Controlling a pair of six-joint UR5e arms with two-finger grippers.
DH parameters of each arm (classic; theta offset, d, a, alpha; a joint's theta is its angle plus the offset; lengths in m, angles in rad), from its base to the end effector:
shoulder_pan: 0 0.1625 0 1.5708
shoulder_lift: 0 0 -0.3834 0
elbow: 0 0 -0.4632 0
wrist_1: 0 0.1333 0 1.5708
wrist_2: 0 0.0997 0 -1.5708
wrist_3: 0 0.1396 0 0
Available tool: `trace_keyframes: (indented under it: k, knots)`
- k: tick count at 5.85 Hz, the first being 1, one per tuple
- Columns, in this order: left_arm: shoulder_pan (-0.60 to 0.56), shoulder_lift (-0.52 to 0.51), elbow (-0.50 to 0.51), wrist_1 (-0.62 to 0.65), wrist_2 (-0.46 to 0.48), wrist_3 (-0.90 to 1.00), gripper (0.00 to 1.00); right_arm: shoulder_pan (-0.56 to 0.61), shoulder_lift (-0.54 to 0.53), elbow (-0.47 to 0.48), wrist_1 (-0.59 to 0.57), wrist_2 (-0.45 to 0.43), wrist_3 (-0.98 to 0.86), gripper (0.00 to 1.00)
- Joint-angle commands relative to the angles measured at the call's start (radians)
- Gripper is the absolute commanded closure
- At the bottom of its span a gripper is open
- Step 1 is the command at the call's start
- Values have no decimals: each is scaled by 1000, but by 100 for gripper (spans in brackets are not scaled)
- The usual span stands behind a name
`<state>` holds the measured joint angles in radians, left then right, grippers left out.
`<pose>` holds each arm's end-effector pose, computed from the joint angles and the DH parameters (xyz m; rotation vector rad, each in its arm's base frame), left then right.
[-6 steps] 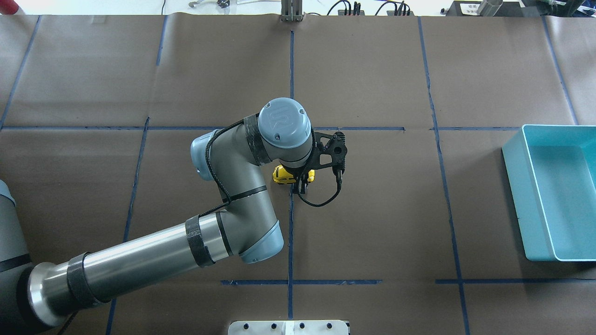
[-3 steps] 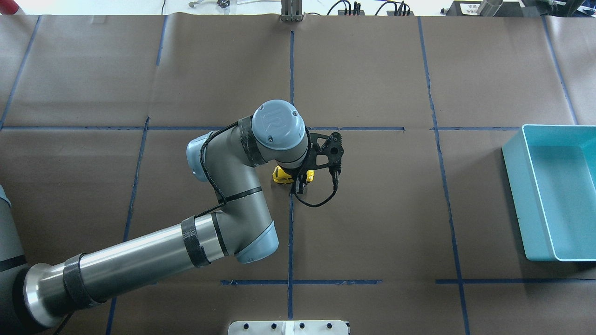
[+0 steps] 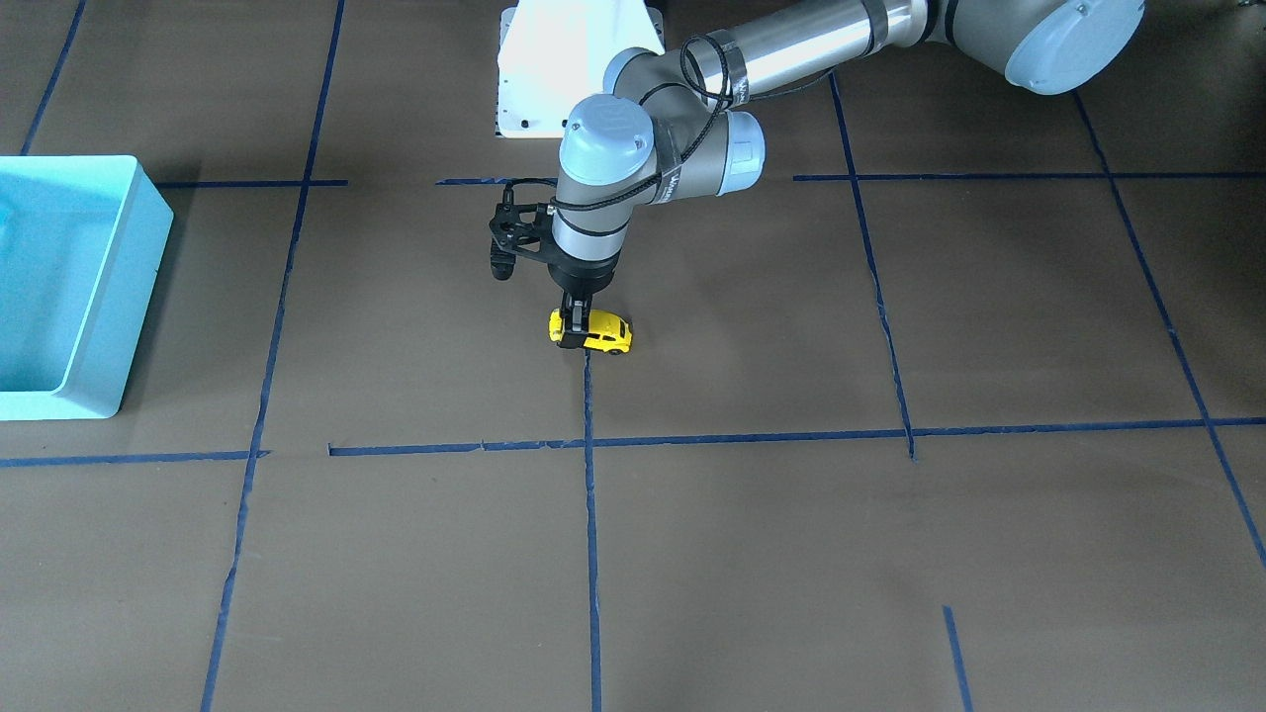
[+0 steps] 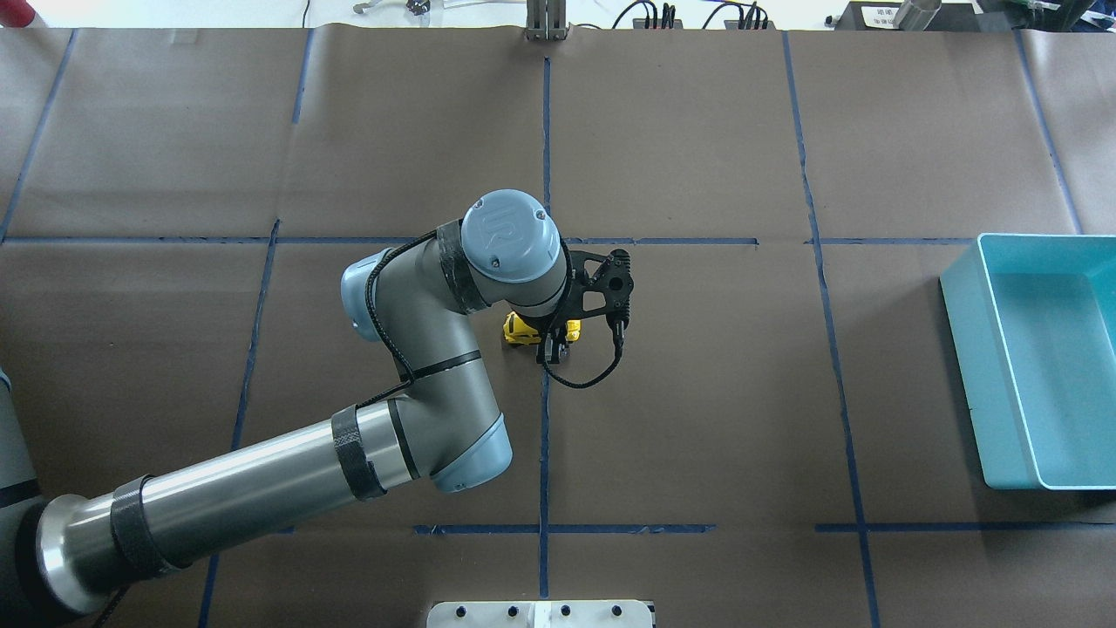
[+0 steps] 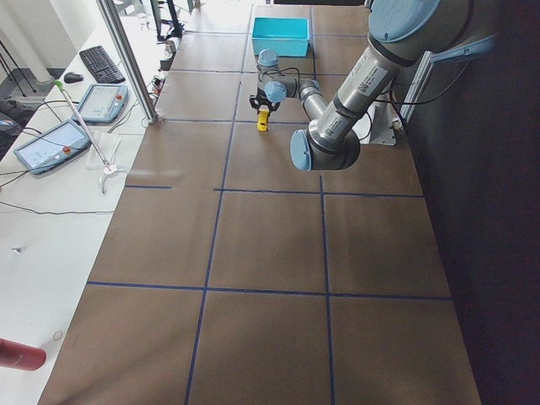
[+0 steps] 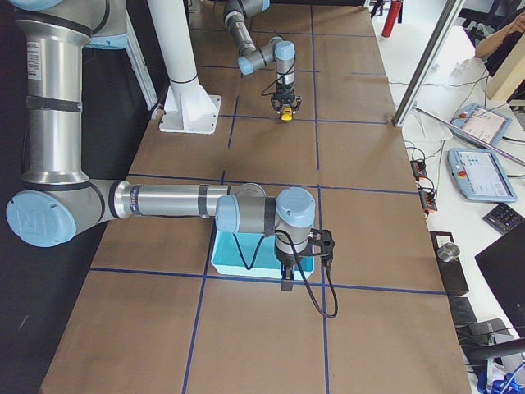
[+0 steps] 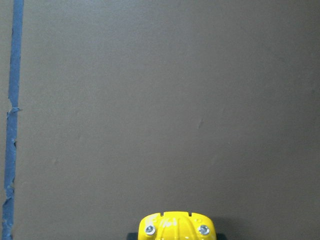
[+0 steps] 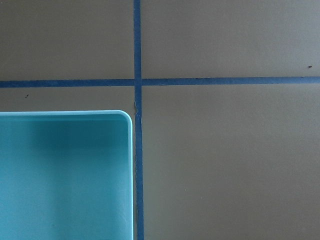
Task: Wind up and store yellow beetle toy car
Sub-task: 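Drag the pressed car backward along the table with the left gripper, then keep dragging the car backward toward the left arm's base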
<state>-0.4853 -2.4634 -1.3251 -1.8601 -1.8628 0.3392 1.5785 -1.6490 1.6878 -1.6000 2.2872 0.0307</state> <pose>0.6951 -0.4718 0.1228 0.8451 0.6508 1.4381 0.0457 -0.5333 0.6311 0.0009 -0.7165 0.0333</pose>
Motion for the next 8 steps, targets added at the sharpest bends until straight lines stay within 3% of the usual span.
trace_keyframes:
  k: [1,8]
  knots:
    - [-2,9,1,-1,-15,-3,97,0,0,-2,0,0,0,0]
    - [-32,41,0,-1,-84,-3,97,1,-2,-13,0,0,-2,0]
